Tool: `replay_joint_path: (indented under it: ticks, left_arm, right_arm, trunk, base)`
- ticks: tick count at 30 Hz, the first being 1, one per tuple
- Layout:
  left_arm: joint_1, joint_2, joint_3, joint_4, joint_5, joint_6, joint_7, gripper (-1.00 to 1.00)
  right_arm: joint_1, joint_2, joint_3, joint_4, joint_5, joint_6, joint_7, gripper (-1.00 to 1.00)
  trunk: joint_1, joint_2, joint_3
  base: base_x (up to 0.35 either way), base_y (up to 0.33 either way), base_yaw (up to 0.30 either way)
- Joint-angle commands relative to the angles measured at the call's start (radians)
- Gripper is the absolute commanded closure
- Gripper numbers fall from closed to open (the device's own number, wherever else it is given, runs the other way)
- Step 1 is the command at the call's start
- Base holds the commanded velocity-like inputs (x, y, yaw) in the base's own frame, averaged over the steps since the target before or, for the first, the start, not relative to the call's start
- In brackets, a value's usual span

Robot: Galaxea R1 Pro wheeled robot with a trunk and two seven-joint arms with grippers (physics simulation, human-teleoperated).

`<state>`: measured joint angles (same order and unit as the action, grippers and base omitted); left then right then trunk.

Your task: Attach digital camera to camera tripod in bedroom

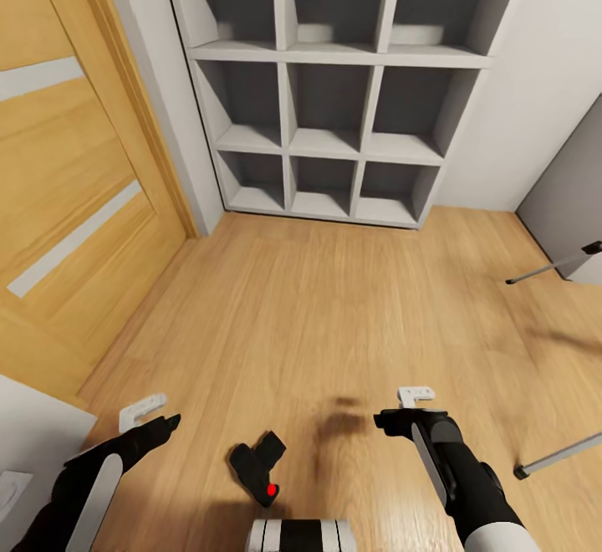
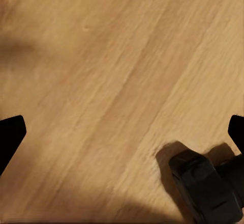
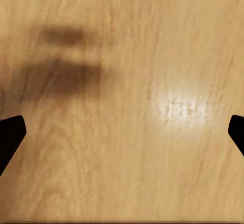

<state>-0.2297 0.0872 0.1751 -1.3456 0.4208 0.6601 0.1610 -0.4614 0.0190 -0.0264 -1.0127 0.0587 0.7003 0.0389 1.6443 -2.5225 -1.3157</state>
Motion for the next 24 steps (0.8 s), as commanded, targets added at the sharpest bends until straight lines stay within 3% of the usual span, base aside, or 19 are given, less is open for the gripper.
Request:
replay_joint_path:
  ticks: [1, 24]
  left_arm:
    - [0.0, 0.0, 0.0, -0.001, 0.011, 0.004, 0.008, -1.0]
    - [0.0, -0.004, -0.002, 0.006, 0.013, 0.003, 0.008, -1.0]
  right_arm:
    - [0.0, 0.001, -0.003, -0.001, 0.006, 0.006, 0.004, -1.0]
    - [0.0, -0.001, -0.005, -0.009, 0.011, 0.013, 0.018, -1.0]
  trunk:
    - [0.0, -0.001, -0.005]
    - [0.011, -0.006, -0.094]
  base:
    - [0.0, 0.0, 0.0]
    - [0.0, 0.0, 0.0]
